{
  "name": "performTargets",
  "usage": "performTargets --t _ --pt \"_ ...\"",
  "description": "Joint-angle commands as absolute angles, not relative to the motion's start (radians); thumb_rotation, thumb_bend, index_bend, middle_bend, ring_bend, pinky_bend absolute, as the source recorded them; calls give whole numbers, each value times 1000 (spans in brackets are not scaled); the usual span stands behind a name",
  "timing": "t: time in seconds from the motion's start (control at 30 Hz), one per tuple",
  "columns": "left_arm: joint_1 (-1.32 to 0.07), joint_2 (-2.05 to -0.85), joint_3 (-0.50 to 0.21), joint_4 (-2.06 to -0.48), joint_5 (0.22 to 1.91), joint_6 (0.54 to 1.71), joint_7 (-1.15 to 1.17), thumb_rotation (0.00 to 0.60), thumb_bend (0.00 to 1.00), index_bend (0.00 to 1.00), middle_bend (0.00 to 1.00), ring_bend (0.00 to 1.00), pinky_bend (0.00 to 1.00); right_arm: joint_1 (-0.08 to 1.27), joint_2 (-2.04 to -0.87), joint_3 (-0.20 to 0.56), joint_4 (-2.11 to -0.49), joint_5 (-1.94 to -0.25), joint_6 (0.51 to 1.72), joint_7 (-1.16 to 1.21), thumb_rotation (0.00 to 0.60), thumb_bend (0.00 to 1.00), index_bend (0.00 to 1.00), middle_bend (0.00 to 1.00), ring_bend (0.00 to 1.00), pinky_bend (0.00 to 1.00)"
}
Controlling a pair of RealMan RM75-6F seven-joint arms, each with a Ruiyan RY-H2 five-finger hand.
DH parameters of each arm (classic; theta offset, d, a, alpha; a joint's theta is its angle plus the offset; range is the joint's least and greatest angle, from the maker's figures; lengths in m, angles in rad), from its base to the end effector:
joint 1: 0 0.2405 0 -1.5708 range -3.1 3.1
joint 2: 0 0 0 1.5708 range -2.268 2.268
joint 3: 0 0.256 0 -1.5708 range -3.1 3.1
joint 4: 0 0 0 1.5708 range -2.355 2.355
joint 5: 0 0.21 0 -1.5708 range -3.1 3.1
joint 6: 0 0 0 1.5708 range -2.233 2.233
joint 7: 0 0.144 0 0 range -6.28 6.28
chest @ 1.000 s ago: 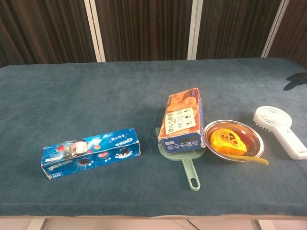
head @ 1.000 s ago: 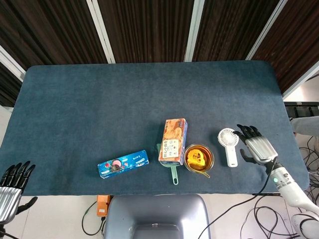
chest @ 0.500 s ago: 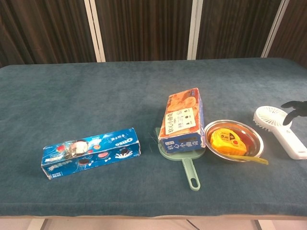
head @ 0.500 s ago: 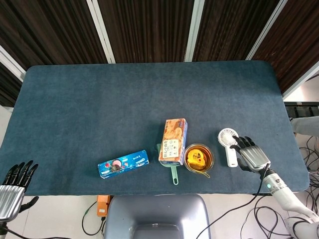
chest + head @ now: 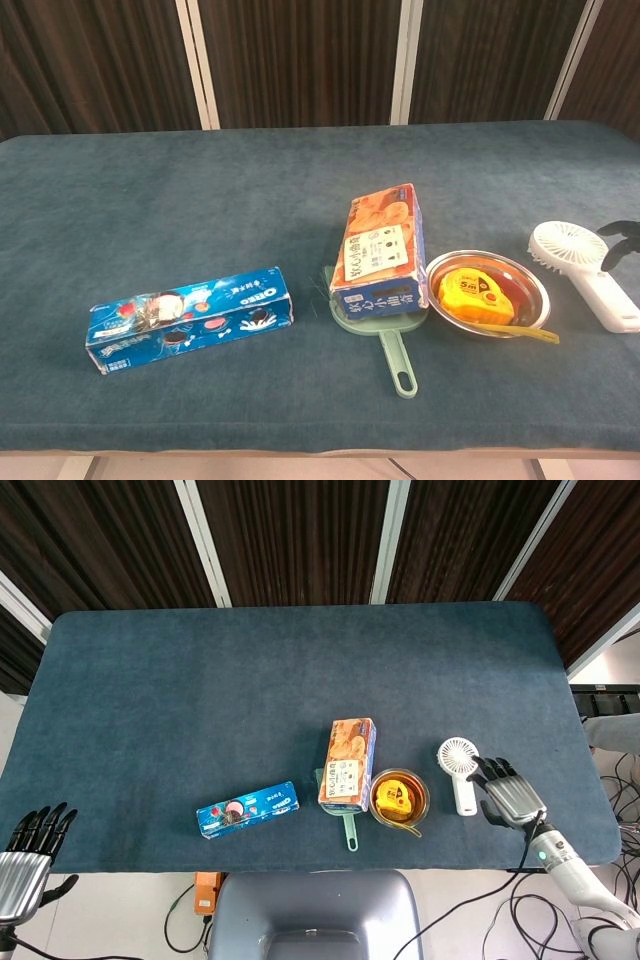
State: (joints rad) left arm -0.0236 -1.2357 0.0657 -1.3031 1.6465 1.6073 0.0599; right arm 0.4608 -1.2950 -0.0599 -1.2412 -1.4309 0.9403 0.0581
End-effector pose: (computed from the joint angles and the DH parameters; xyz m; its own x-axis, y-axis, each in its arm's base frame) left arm -0.3487 0.1383 0.1414 0.6130 0.0069 0.7901 0.7855 -0.1128 -0.6085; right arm -0.3406 -0.2792 0.0708 0.5761 -0.4085 0.7080 -0.8156 -0.2303 0.5308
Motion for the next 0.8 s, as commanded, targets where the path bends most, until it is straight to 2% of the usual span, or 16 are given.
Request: performTargets --t 0.03,0.8 --pt "-24 -1234 65 -1304 1647 1605 58 600 94 0 28 0 107 456 -1296 -60 -1237 -1431 944 58 600 549 264 0 0 0" --pt "-20 -1233 60 -1301 1650 1598 53 600 95 0 28 0 106 454 -1321 -50 -1205 -1426 900 60 600 549 264 0 0 0"
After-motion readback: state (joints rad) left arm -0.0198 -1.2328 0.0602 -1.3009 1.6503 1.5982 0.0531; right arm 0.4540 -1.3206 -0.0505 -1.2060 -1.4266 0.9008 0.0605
